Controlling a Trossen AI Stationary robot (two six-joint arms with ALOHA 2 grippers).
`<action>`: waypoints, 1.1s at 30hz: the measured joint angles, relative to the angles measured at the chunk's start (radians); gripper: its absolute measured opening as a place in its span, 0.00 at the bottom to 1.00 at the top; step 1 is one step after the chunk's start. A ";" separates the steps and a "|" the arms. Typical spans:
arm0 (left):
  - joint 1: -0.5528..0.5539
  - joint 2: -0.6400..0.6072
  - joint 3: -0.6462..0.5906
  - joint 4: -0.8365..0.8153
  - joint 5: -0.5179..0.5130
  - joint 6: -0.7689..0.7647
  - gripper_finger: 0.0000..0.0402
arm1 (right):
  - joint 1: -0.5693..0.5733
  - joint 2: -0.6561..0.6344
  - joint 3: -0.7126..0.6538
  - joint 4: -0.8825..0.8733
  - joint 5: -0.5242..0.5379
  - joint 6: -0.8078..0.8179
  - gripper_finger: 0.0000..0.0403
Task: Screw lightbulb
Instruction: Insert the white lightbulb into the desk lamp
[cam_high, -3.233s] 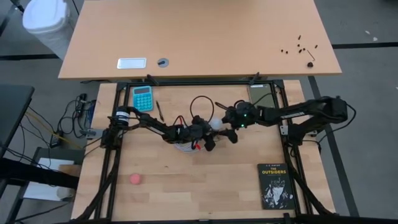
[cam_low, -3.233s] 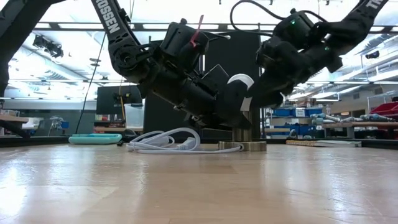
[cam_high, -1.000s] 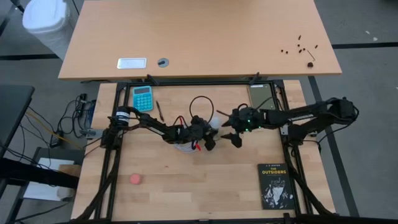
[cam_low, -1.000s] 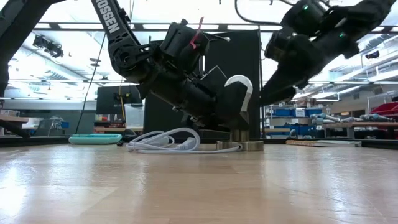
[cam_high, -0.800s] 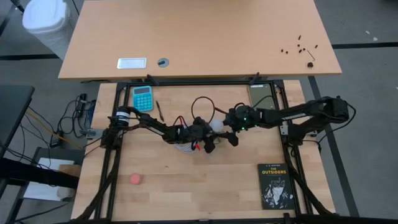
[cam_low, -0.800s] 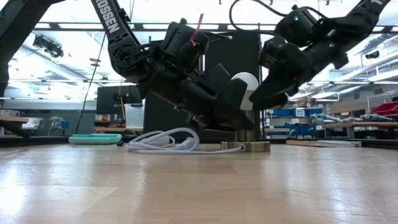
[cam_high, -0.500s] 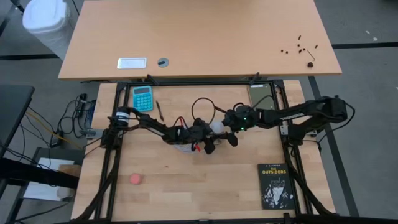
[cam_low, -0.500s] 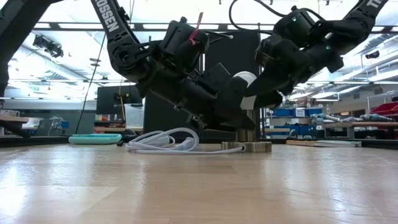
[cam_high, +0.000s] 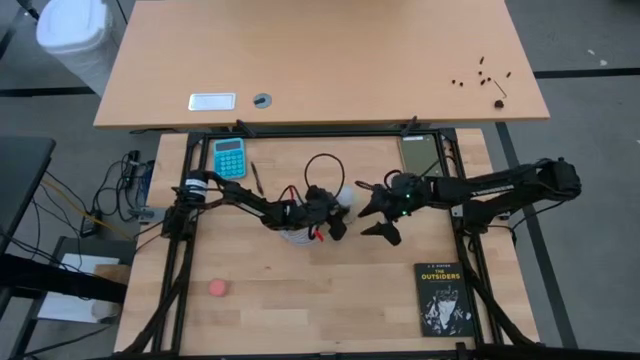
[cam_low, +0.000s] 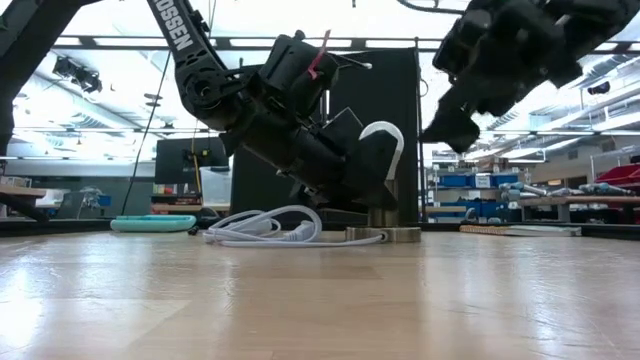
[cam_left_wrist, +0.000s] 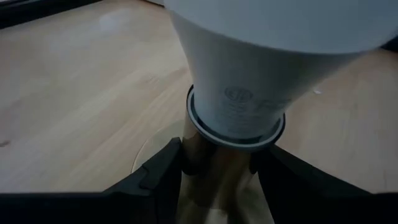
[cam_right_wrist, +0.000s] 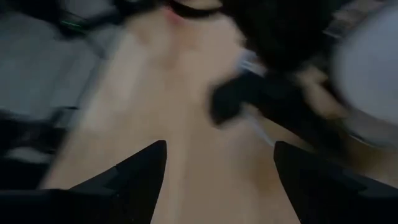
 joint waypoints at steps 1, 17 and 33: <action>0.000 0.000 -0.001 0.003 0.002 0.002 0.48 | 0.004 -0.006 0.000 -0.034 0.059 -0.004 0.76; -0.009 0.003 -0.002 0.066 0.107 0.080 0.48 | -0.108 0.163 -0.075 0.289 0.130 -0.023 0.76; -0.011 0.003 0.000 0.059 0.102 0.046 0.48 | -0.107 0.195 -0.075 0.347 -0.004 0.018 0.76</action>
